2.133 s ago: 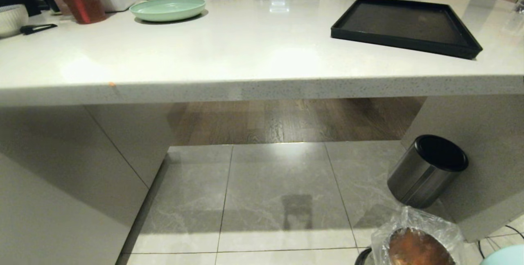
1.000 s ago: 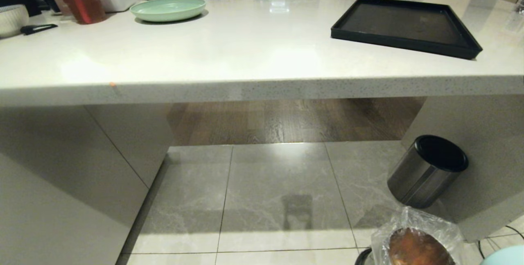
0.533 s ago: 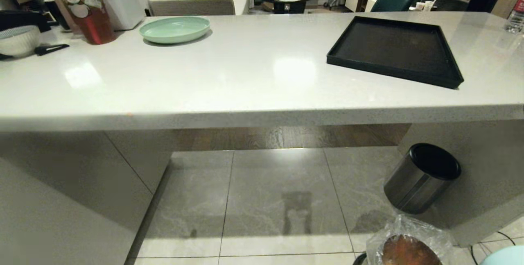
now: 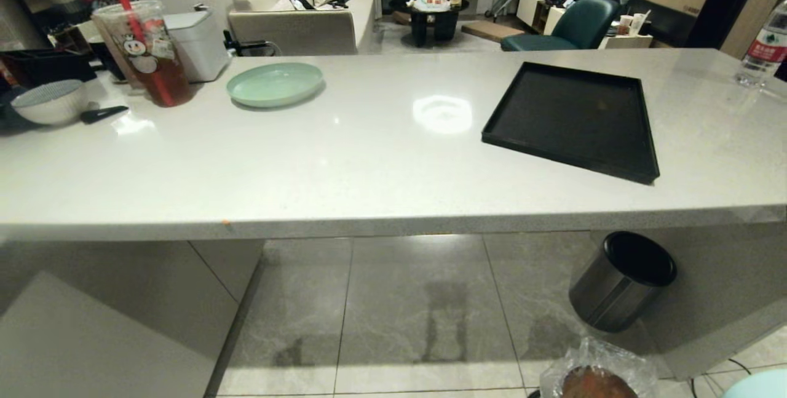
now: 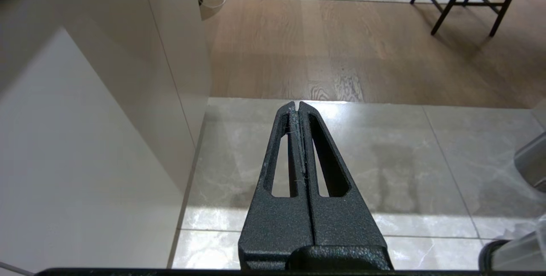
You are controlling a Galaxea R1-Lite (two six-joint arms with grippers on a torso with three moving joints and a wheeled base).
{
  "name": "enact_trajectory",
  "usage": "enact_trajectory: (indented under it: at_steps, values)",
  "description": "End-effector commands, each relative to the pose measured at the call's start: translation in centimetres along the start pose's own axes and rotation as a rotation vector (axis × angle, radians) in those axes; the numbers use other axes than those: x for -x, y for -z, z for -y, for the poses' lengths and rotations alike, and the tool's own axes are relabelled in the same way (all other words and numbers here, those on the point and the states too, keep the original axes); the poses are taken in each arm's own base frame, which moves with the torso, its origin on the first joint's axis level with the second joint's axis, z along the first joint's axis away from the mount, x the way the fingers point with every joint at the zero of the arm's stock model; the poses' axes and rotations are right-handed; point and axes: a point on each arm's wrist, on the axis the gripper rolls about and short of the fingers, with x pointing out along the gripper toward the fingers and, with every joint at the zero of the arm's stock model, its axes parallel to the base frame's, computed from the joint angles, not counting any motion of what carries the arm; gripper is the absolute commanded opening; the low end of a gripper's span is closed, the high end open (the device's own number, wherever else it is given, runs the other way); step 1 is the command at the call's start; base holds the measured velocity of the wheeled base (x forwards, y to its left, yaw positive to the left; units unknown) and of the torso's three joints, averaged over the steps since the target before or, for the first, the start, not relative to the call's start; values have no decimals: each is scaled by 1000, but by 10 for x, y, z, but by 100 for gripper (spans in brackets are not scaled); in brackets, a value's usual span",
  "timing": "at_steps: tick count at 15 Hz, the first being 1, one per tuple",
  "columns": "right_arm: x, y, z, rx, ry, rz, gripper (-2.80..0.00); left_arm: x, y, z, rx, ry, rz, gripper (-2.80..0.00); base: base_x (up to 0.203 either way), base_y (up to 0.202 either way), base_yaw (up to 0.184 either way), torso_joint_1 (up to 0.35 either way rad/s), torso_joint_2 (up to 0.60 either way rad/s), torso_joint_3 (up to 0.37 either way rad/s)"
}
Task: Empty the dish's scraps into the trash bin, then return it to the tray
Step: Put the bowl back to the table
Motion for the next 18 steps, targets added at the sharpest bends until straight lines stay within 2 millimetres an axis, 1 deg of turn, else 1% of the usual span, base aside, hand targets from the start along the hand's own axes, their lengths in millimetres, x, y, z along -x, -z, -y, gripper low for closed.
enact_trajectory:
  at_steps: [1, 9, 12, 16, 18]
  values:
    - [0, 0, 0, 1, 0, -1, -280, 0, 0, 0, 1, 0, -1, -280, 0, 0, 0, 118, -481, -369]
    - [0, 0, 0, 1, -1, -1, -280, 0, 0, 0, 1, 0, 1, -280, 0, 0, 0, 150, -516, -366]
    - [0, 0, 0, 2, -1, 0, -280, 0, 0, 0, 1, -1, -1, -280, 0, 0, 0, 199, -571, -367]
    - [0, 0, 0, 52, -1, 1, -280, 0, 0, 0, 1, -1, 1, -280, 0, 0, 0, 237, -615, -382]
    - [0, 0, 0, 55, 1, 2, -280, 0, 0, 0, 1, -1, -1, -280, 0, 0, 0, 196, -472, -284]
